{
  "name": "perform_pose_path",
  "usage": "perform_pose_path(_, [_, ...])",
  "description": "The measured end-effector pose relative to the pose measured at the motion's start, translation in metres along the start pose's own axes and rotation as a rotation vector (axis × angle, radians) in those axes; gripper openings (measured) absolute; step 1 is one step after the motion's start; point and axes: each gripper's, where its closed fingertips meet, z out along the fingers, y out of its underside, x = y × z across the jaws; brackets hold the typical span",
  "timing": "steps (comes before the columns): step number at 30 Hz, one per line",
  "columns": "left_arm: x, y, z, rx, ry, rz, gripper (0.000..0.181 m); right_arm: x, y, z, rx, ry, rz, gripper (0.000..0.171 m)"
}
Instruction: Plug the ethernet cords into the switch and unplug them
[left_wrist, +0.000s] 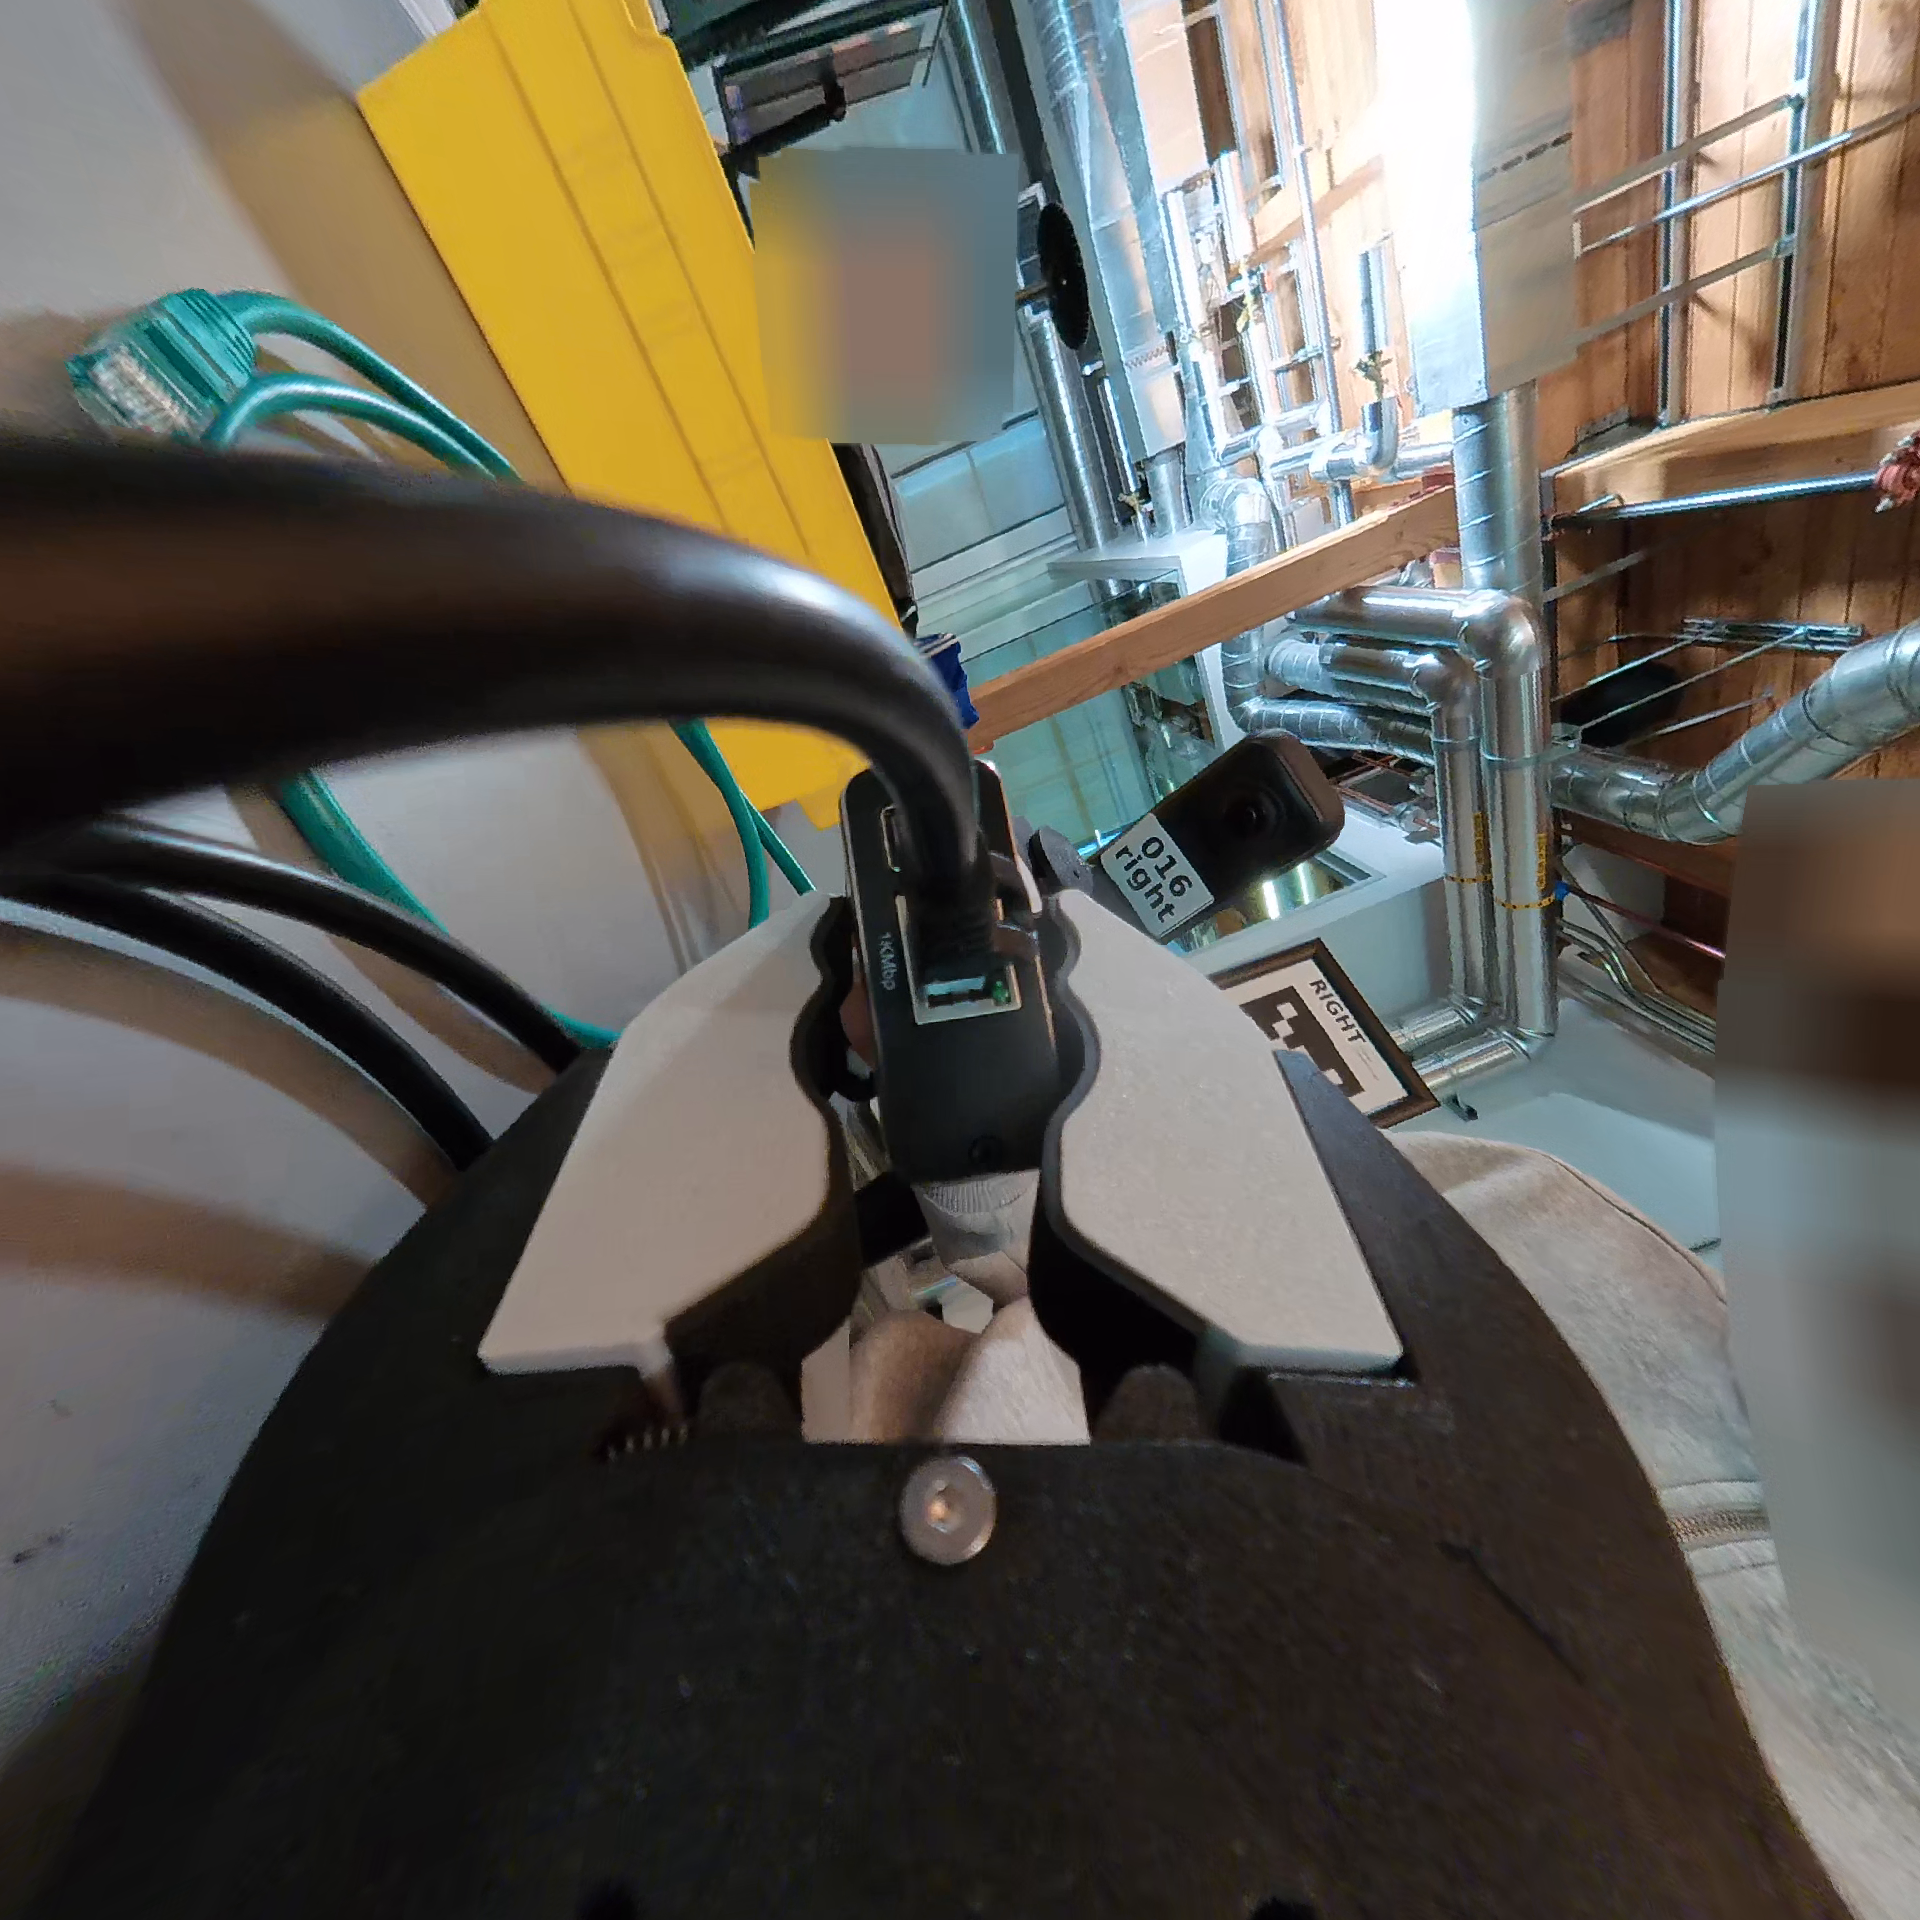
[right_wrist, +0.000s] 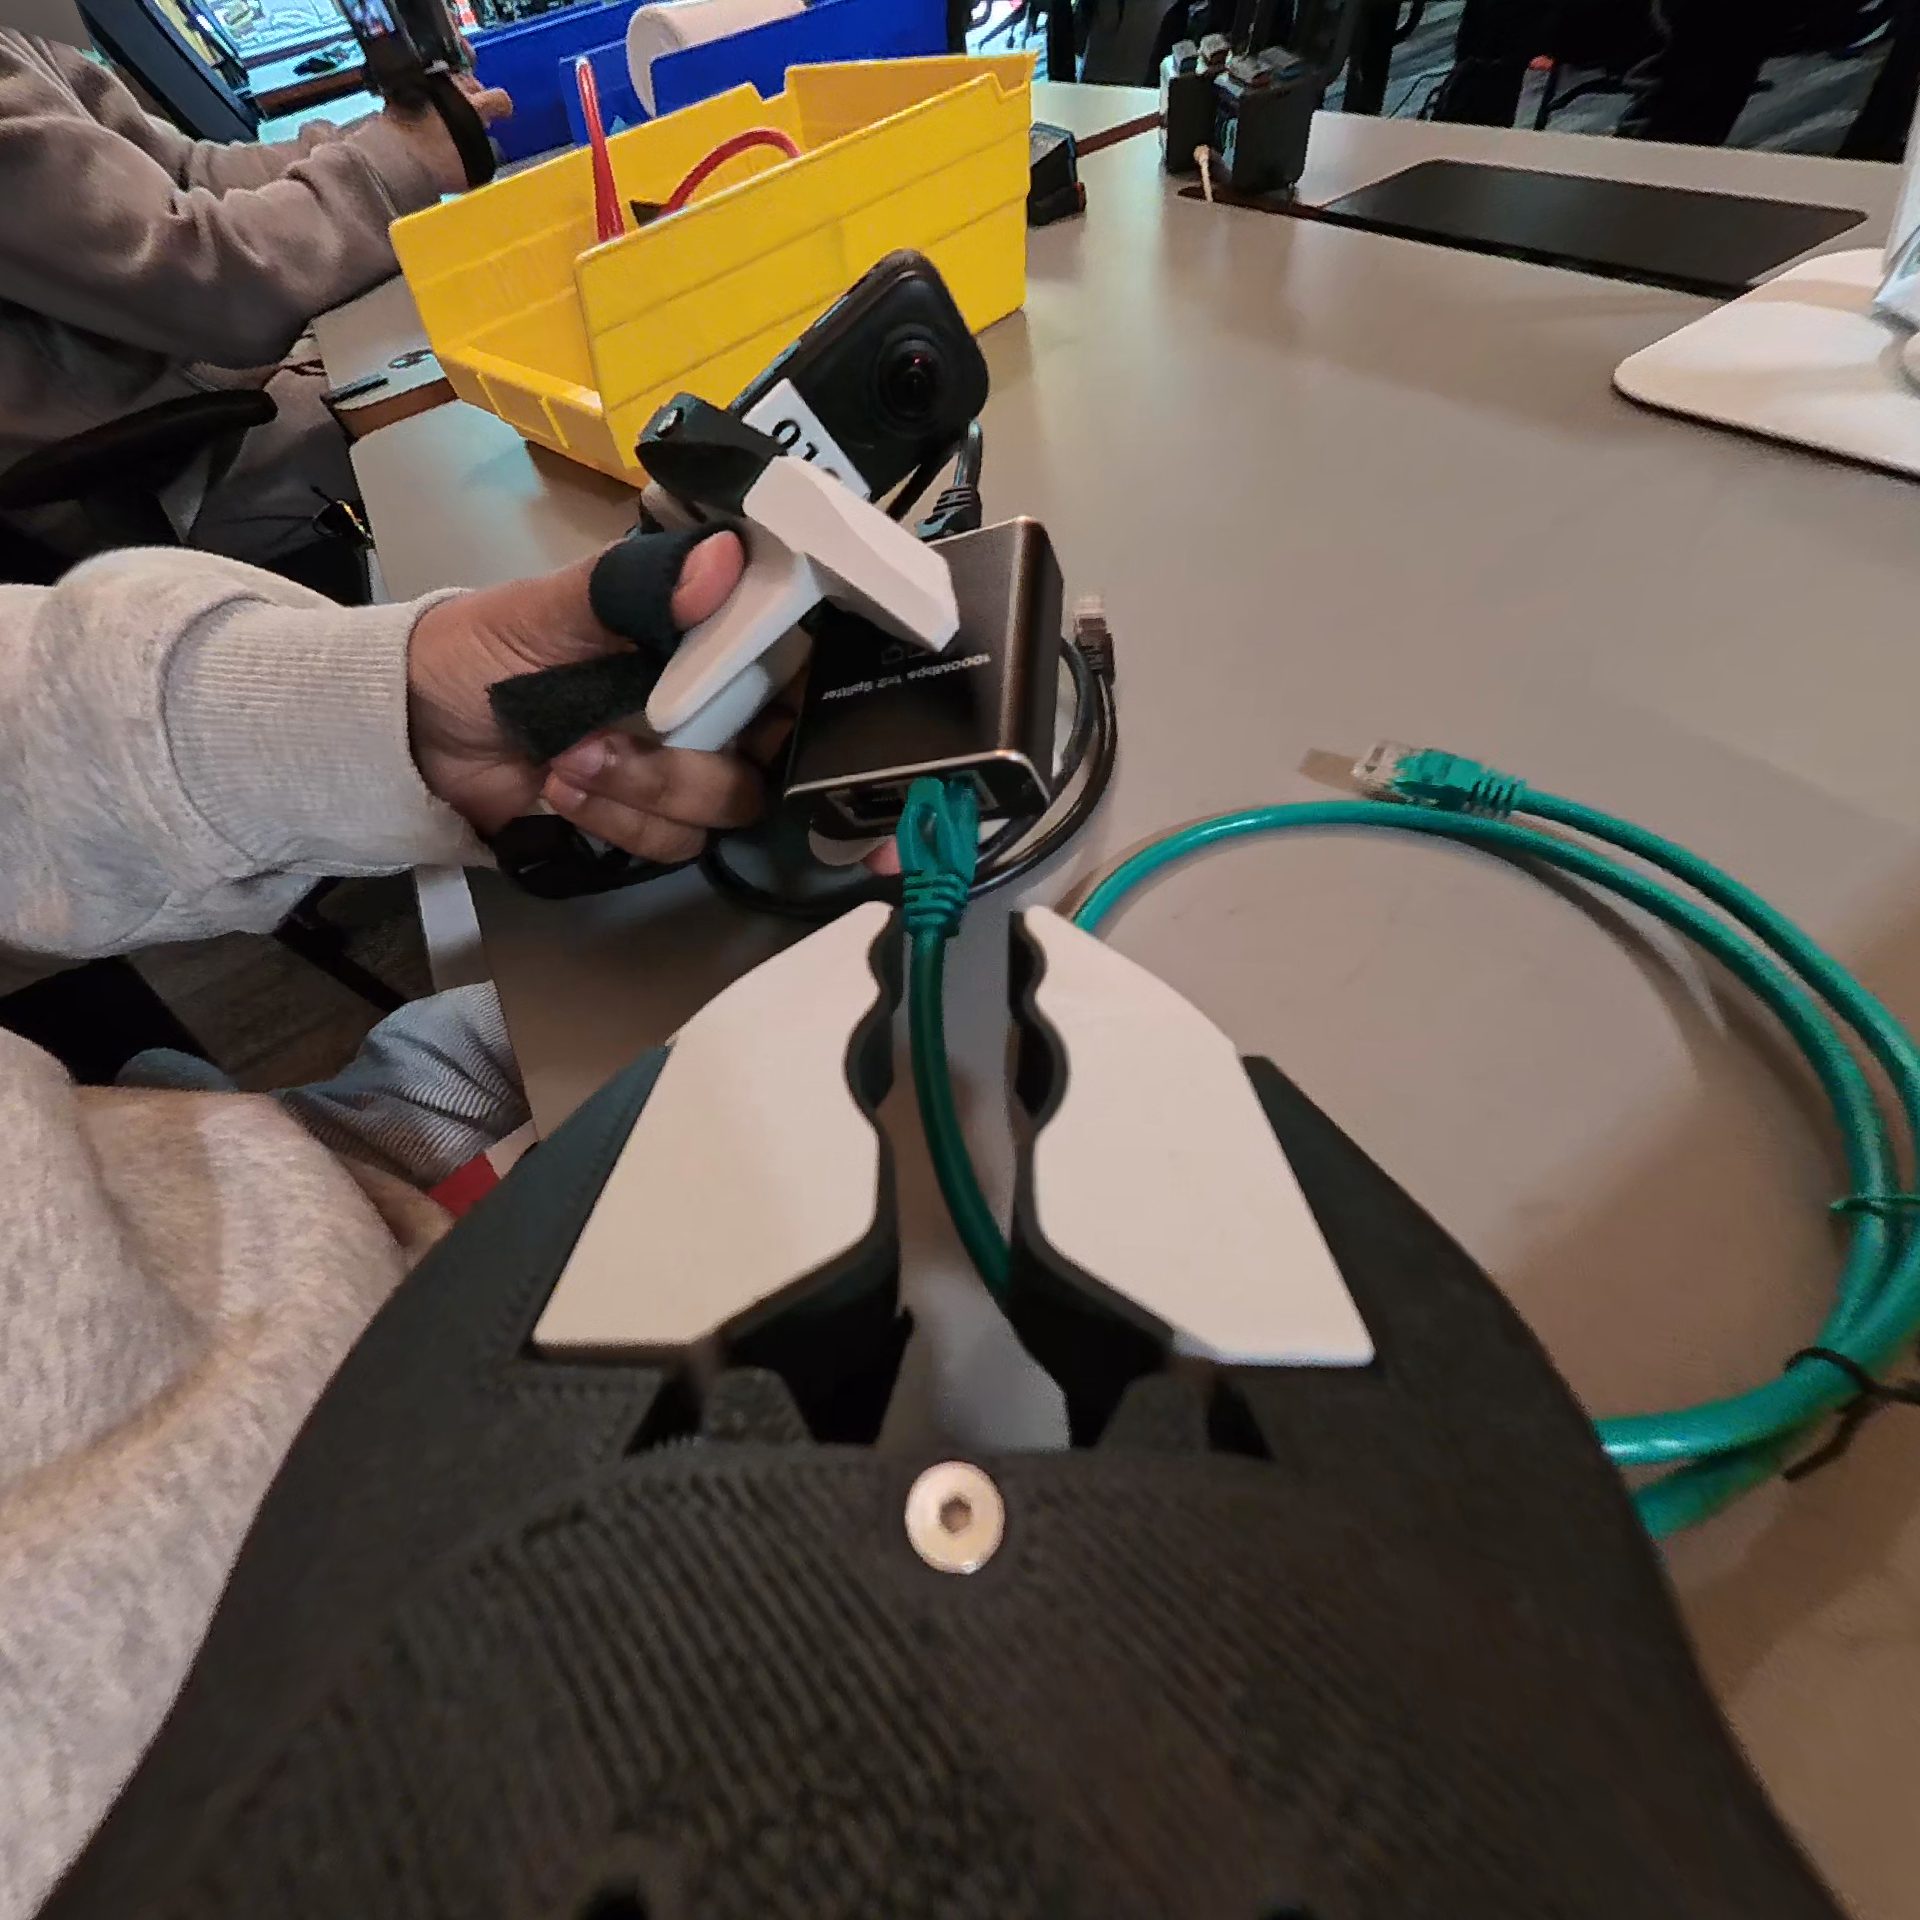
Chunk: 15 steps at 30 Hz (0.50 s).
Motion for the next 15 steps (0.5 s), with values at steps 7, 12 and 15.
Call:
perform_pose_path(7, [0.006, -0.021, -0.016, 0.125, 0.001, -0.008, 0.028, 0.009, -0.04, -0.009, 0.168, 0.171, -0.196, 0.015])
perform_pose_path(12, [0.011, -0.04, -0.042, 0.221, -0.035, 0.052, 0.027, -0.032, -0.102, 0.009, 0.331, 0.09, -0.356, 0.016])
perform_pose_path(15, [0.004, -0.039, -0.052, 0.237, -0.093, 0.086, 0.027, -0.089, -0.16, 0.033, 0.457, -0.025, -0.579, 0.016])
